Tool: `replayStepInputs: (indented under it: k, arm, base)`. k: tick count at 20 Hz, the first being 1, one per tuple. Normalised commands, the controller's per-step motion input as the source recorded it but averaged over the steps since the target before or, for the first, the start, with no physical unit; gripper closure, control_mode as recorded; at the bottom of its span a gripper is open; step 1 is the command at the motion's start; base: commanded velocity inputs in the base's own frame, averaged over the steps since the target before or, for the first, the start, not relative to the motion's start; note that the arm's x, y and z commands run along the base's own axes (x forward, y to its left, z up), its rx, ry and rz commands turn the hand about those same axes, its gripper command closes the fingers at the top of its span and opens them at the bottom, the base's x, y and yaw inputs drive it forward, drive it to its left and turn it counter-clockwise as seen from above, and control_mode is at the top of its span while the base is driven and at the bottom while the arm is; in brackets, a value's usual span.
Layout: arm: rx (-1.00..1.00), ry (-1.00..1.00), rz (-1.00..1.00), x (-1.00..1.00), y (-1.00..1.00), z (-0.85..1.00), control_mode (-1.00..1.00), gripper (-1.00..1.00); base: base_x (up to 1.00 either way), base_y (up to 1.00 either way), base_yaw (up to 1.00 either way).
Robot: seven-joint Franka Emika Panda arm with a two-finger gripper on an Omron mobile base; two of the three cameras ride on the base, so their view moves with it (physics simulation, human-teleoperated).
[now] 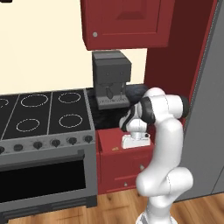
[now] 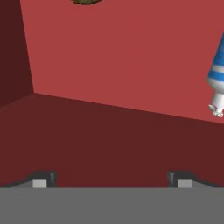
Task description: Restock the sink supplies by placing the sponge and soap dispenser on the counter and next to the sink. Make sure the soap dispenser is upright.
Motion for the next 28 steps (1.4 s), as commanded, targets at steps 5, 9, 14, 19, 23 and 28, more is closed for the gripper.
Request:
replayStepInputs:
  k: [5,9,14,19,23,28]
  arm:
    - [0.03,0.0,0.0,-1.0,-0.04,0.0,-1.0,-1.0]
    - [0.05,0.0,0.0,-1.0,-0.01,0.0,-1.0,-1.0]
    - [0.07,0.0,0.0,-1.0,-0.04,0.07,-1.0,-1.0]
    - [0.0,-0.01,0.0,-0.25,0.0,0.39,-1.0,-1.0]
    - [0.0,-0.06,0.05,0.74,0.09,0.23,-1.0,-1.0]
    - [0.0,-0.07,0.04,0.53,0.22,-0.1,-1.0,-1.0]
  base:
    - [0.0,0.0,0.0]
    - [0.0,0.0,0.0]
    - [0.0,0.0,0.0]
    - [0.0,0.0,0.0]
    - [0.0,0.0,0.0]
    - [0.0,0.0,0.0]
